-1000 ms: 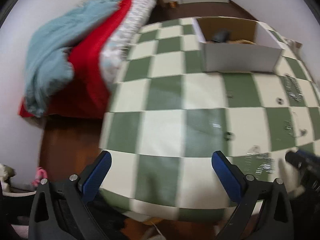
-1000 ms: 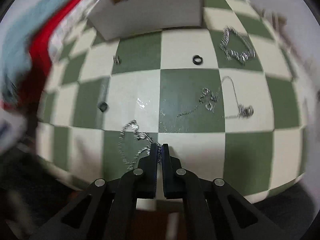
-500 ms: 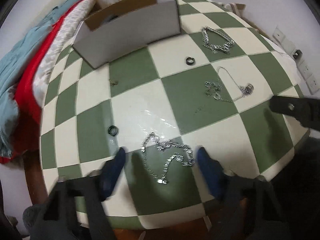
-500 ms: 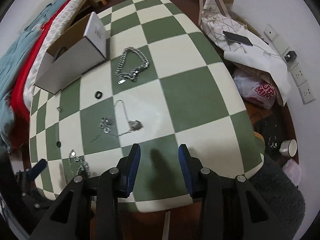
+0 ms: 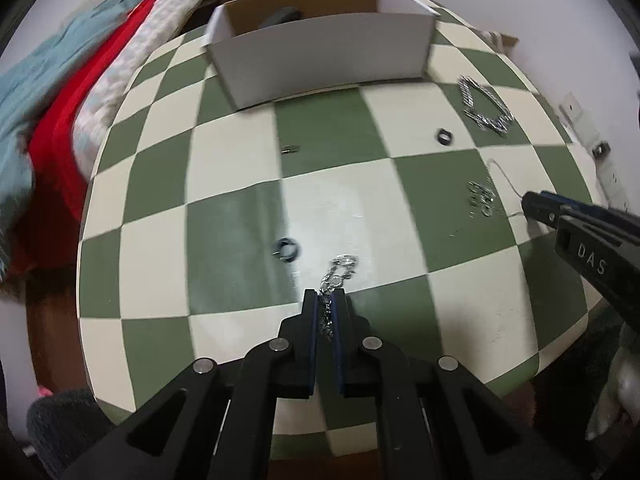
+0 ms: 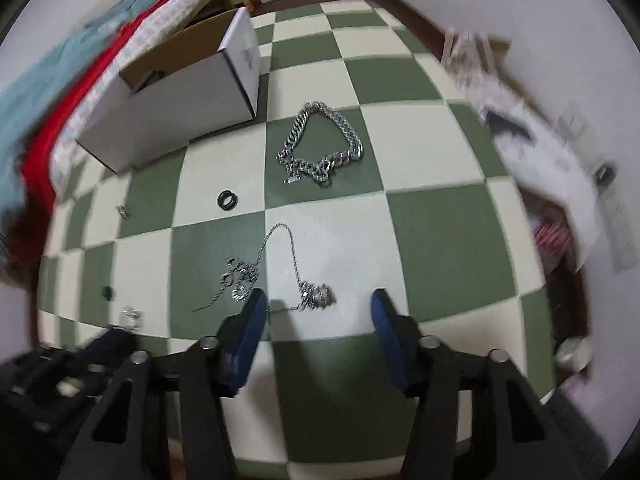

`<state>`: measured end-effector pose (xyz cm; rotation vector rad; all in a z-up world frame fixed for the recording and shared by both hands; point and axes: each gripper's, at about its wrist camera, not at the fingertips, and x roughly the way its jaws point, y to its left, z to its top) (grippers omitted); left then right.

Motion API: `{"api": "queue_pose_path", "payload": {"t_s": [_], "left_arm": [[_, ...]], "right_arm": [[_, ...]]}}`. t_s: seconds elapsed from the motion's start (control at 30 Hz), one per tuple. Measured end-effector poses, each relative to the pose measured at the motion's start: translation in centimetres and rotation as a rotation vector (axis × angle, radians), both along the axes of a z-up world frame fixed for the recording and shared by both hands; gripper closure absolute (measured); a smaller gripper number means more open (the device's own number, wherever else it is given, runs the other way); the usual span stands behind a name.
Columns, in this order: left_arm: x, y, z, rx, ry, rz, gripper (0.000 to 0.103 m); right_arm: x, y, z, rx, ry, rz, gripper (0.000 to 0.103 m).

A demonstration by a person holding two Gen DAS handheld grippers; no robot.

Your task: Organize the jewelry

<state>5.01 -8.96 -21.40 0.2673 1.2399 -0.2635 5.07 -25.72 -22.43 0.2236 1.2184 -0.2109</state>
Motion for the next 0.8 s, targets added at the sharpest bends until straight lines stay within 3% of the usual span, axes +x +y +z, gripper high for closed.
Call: {"api": "queue_pose_path", "payload": {"t_s": [0.03,0.07,0.3,0.8], "left_arm": [[0.1,0.5,0.3,-0.010,0.004,0.014,0.099],[-0.1,1.2,0.5,-0.021,0.007,0.022,0.099],[0.5,4.0,4.8,-0.110,-0.035,0.071,0.099],[2.2,5.2,12.9,-0.224,-0.154,0.070,0.099]], "right_arm": [[0.2,0.4,0.0,-0.043,-0.001,0.007,0.087],[0.3,0.6,-0.1,-0.062,-0.002,0.012,0.090],[-0.1,-0.4,1.2,0.021,-0.043,-0.035,0.090],[-0.7,-0.1,10.0,0.127,-0.186,0.005,0.090]]}}
